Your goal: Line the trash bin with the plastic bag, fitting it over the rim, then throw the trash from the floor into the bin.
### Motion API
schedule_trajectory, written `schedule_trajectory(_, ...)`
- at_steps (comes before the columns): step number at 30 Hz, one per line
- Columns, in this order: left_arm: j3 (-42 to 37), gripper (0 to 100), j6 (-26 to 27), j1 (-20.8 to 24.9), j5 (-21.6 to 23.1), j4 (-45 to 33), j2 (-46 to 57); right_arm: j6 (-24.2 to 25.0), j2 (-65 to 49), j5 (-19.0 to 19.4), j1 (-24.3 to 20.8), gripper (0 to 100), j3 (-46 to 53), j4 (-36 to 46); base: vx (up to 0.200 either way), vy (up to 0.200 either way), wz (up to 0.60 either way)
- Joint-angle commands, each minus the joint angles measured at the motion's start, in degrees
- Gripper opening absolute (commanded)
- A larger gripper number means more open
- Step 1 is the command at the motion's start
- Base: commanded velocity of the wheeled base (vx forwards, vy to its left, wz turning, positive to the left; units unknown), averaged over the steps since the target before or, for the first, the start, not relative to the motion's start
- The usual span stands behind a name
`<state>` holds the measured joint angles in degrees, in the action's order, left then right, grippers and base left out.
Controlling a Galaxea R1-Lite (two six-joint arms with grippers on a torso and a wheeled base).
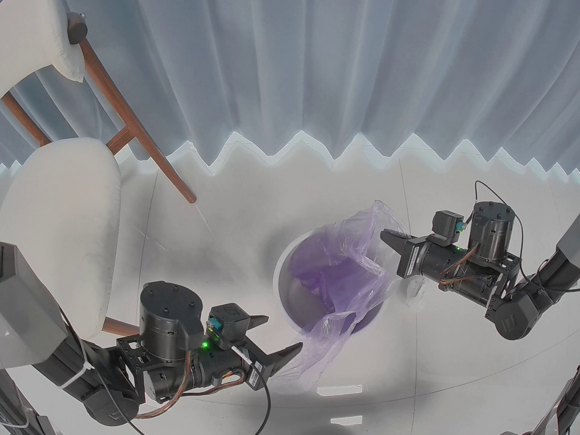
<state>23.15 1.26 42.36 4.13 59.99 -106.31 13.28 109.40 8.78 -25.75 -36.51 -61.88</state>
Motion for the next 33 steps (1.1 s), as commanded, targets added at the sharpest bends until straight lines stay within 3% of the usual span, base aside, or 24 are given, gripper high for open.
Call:
schedule_trajectory(1, 0.14, 100, 2.35, -0.09, 0.26, -0.05, 0.14, 0.0, 0.29, 0.01, -0.27, 0, 0.65, -0.44, 0.0, 0.0, 0.0)
schedule_trajectory(3, 1.72, 100, 4.28, 0.18, 0.53, 0.04, -2.67, 0.0, 0.29, 0.01, -0.44, 0, 0.21, -0.35, 0.0, 0.0, 0.0)
schedule_trajectory(22, 17.1, 100, 3.75, 0.88, 0.26, 0.13, -16.82, 0.0, -0.06, -0.43, -0.44, 0, 0.92, -0.44, 0.0, 0.0, 0.0)
schedule_trajectory(27, 17.63, 100, 0.77, -2.2, -0.18, 1.45, -14.89, 0.17, -0.24, 0.19, 1.14, 0, 0.48, -0.35, 0.0, 0.0, 0.0)
schedule_trajectory(33, 17.81, 100, -4.07, -8.08, 1.23, 0.65, -9.17, 0.08, -1.82, 8.54, 8.7, 0, -0.23, 0.97, 0.0, 0.0, 0.0)
